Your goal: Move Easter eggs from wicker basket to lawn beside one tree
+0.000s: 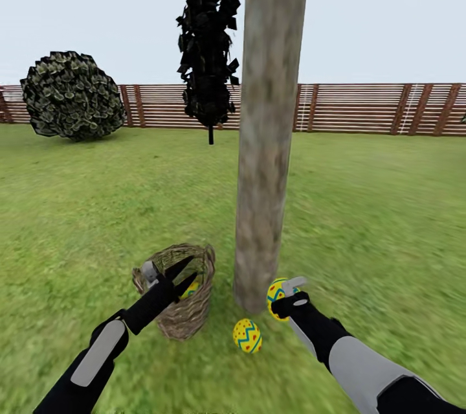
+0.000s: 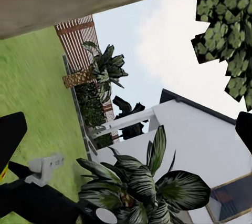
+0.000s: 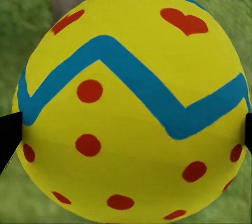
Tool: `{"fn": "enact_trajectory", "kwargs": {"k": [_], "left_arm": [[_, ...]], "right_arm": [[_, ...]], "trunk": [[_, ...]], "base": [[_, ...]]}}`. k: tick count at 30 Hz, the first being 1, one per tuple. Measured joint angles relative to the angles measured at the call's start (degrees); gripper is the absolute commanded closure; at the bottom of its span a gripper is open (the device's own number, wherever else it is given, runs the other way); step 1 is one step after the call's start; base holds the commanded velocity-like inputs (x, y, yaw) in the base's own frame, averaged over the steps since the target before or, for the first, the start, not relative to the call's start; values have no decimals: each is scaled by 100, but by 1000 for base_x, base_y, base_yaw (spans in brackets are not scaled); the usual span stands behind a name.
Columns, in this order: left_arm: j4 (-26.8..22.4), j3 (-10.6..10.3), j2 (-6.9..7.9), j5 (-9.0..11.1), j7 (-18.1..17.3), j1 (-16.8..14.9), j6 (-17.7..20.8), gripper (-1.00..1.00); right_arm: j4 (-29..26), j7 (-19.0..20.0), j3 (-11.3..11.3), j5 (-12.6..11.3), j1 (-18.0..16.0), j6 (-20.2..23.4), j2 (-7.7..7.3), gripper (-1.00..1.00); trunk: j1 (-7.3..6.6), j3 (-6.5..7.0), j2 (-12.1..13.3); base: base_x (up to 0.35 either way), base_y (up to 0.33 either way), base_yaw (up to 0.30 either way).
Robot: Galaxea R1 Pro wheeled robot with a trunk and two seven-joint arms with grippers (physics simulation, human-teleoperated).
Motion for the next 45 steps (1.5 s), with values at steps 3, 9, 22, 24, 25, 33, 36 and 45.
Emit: {"fn": "enact_trajectory", "kwargs": {"k": [3,9,22,24,25,33,36,45], "left_arm": [[4,-10,-120,-14,9,1,0,-100],[6,-13,-141,-17,15,0,0,-100],[-7,-514,-158,-9,15,1,1,-100],[-39,-575,-153,4,10,1,1,-100],[-65,-584,-153,7,-2,1,1,-100],[-19,-599,-383,-9,13,1,-13,-100],[-13,-601,-463,-12,15,1,-17,-100],[-88,-573,-428,-8,-3,1,-9,-100]], "right_arm": [[0,6,-5,23,1,-11,0,100],[7,8,-10,38,1,-25,-9,100],[213,-3,-10,33,0,-584,-49,100],[217,-4,-10,32,0,-600,-52,100],[219,-4,-10,31,0,-604,-53,100],[220,-11,-10,33,0,-738,-61,100],[221,-13,-10,31,0,-769,-54,100],[220,-14,-10,345,0,-961,-59,100]], "trunk": [[66,-54,-120],[198,-161,-361],[483,-395,-882],[527,-431,-963],[549,-449,-1003],[725,-592,-1324],[791,-646,-1444],[989,-808,-1805]], "base": [[0,0,77],[0,0,3],[0,0,0],[0,0,0],[0,0,0],[0,0,0],[0,0,0],[0,0,0]]}}
